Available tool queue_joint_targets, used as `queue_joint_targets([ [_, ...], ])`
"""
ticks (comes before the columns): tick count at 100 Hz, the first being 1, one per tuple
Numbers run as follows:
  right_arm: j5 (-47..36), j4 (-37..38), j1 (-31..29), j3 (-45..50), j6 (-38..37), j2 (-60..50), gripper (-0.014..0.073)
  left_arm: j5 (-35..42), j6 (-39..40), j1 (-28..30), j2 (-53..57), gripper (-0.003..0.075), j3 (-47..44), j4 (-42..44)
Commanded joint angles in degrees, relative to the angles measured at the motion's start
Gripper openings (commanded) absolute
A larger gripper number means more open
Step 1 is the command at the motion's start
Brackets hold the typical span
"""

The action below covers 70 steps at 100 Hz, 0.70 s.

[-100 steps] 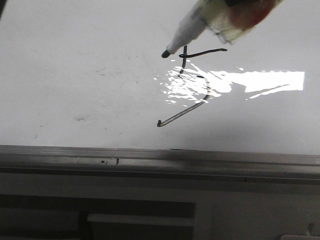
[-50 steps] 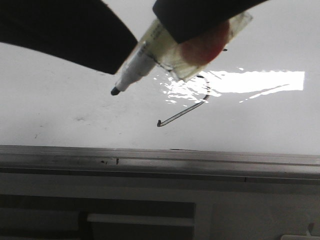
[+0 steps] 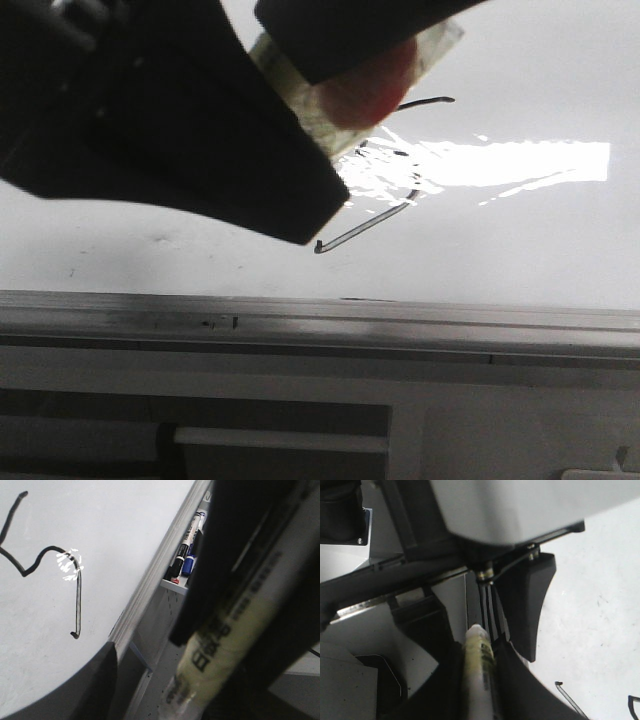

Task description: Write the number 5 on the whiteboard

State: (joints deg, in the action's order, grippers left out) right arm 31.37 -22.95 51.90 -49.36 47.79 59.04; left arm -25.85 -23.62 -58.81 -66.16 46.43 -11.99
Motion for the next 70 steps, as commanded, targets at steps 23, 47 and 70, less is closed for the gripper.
queue_joint_targets([
  [23, -2.8, -1.9, 0.4, -2.0, 0.3, -0.6, -0.0048, 5.7, 0.1, -0.3, -0.9, 0.0156, 1.9, -0.9],
  [47, 0.0, -2.0, 0.4, -2.0, 0.3, -0.5, -0.0048, 5.9, 0.1, -0.3, -0.9, -0.002, 1.9, -0.9],
  [70, 1.1, -2.4, 0.4, -2.0, -0.2, 1.2, 0.0053, 5.2, 0.1, -0.3, -0.9, -0.002, 1.9, -0.9],
])
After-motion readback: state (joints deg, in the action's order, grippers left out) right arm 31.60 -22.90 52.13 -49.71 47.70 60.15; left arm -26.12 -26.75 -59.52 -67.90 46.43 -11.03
